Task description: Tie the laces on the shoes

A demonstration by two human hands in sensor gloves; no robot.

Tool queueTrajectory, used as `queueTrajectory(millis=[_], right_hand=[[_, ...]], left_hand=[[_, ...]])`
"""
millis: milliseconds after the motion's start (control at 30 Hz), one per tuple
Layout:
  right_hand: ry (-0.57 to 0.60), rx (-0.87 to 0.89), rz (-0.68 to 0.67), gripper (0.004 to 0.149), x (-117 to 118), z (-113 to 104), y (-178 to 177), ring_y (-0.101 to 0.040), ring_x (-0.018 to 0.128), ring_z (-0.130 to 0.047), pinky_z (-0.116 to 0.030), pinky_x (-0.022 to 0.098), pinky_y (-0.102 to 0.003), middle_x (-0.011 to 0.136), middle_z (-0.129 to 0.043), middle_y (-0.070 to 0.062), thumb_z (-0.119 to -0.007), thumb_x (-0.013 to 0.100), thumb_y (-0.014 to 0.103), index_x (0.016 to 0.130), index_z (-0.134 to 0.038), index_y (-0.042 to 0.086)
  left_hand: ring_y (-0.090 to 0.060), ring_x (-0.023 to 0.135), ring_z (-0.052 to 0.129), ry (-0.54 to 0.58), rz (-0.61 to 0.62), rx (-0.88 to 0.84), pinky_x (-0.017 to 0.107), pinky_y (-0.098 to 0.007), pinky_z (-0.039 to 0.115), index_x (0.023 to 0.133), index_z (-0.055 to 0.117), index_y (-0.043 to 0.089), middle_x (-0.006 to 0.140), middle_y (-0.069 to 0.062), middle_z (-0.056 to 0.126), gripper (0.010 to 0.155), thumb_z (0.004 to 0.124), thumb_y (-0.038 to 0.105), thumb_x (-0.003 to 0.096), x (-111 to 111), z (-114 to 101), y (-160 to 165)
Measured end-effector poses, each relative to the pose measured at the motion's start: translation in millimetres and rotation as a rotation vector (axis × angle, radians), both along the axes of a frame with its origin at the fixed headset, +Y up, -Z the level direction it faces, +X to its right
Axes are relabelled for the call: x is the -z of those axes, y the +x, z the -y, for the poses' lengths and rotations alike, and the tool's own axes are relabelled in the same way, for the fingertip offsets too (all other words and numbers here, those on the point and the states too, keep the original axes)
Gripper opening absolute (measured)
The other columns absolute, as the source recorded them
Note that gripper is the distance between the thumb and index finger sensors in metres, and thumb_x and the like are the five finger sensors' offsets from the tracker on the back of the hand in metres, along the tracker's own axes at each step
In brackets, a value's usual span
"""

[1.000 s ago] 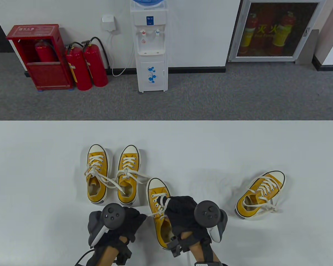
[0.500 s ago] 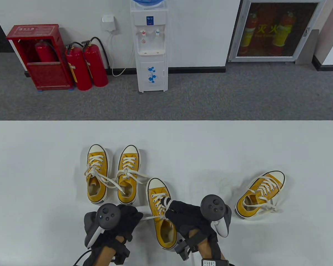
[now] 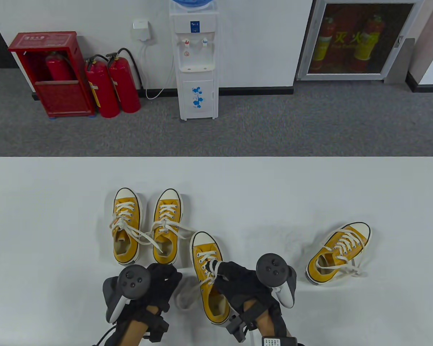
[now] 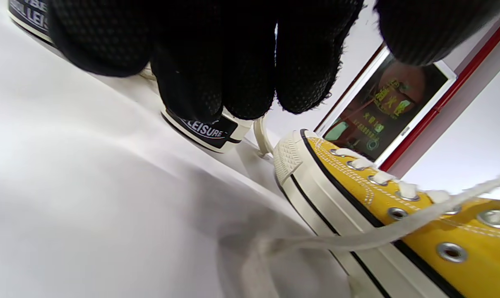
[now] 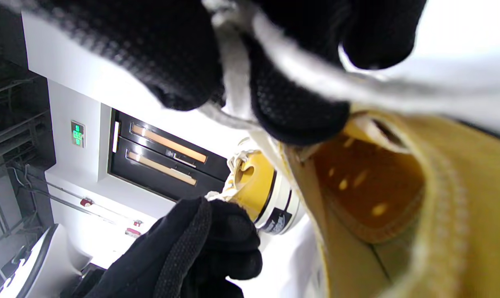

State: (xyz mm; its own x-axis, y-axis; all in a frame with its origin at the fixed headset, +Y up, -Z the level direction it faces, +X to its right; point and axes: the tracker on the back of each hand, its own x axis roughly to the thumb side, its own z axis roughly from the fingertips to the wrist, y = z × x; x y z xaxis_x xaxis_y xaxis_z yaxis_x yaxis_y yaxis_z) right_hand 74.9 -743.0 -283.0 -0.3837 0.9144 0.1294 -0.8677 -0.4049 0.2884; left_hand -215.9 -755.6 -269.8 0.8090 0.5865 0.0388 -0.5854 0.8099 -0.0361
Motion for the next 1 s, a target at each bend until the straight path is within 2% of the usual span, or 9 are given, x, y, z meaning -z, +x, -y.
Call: queueTrajectory(millis=[167,333,500,767,1000], right_hand=[[0.007,0.003,-0.016,0.049,0,-1,-3,-0.027,0.057,-0.097,-0.067,0.061,-0.06,0.079,-0.085,-0.004,-0.083,0.041,0.017,0.09,-0.083,0.017],[0.019,-0.014,-0.04,0.049,-1,-2,-5,-0.026,0.056,-0.094,-0.066,0.06,-0.059,0.083,-0.081,-0.005,-0.082,0.041,0.015,0.09,-0.084,0.017],[0.096,-0.092,-0.057,0.048,-4,-5,-11,-0.026,0.054,-0.091,-0.061,0.062,-0.06,0.087,-0.078,-0.006,-0.081,0.041,0.013,0.087,-0.087,0.018],[0.2,-0.214,-0.107,0.046,-14,-12,-27,-0.026,0.054,-0.089,-0.057,0.064,-0.061,0.09,-0.076,-0.006,-0.08,0.04,0.011,0.084,-0.09,0.02],[0.261,-0.279,-0.115,0.045,-20,-15,-35,-0.026,0.054,-0.089,-0.057,0.064,-0.061,0.09,-0.075,-0.006,-0.08,0.041,0.012,0.084,-0.09,0.019]], left_hand=[[-0.034,0.071,0.1,0.016,0.013,-0.055,0.049,-0.053,0.083,0.086,0.088,0.03,0.094,-0.005,0.093,0.055,0.074,0.065,0.0455,-1,-1,1],[-0.033,0.071,0.1,0.032,0.029,-0.147,0.05,-0.053,0.082,0.087,0.087,0.03,0.094,-0.005,0.093,0.055,0.075,0.064,0.046,-3,-3,3],[-0.032,0.074,0.098,0.056,0.078,-0.273,0.053,-0.053,0.081,0.092,0.082,0.031,0.097,-0.003,0.089,0.056,0.075,0.063,0.0464,-6,-5,9],[-0.028,0.065,0.098,0.061,0.176,-0.372,0.053,-0.052,0.081,0.099,0.074,0.033,0.099,-0.003,0.085,0.06,0.077,0.062,0.0462,-10,-4,27],[-0.025,0.054,0.1,0.054,0.211,-0.376,0.05,-0.05,0.083,0.093,0.082,0.034,0.087,-0.001,0.093,0.055,0.079,0.061,0.046,-12,-3,33]])
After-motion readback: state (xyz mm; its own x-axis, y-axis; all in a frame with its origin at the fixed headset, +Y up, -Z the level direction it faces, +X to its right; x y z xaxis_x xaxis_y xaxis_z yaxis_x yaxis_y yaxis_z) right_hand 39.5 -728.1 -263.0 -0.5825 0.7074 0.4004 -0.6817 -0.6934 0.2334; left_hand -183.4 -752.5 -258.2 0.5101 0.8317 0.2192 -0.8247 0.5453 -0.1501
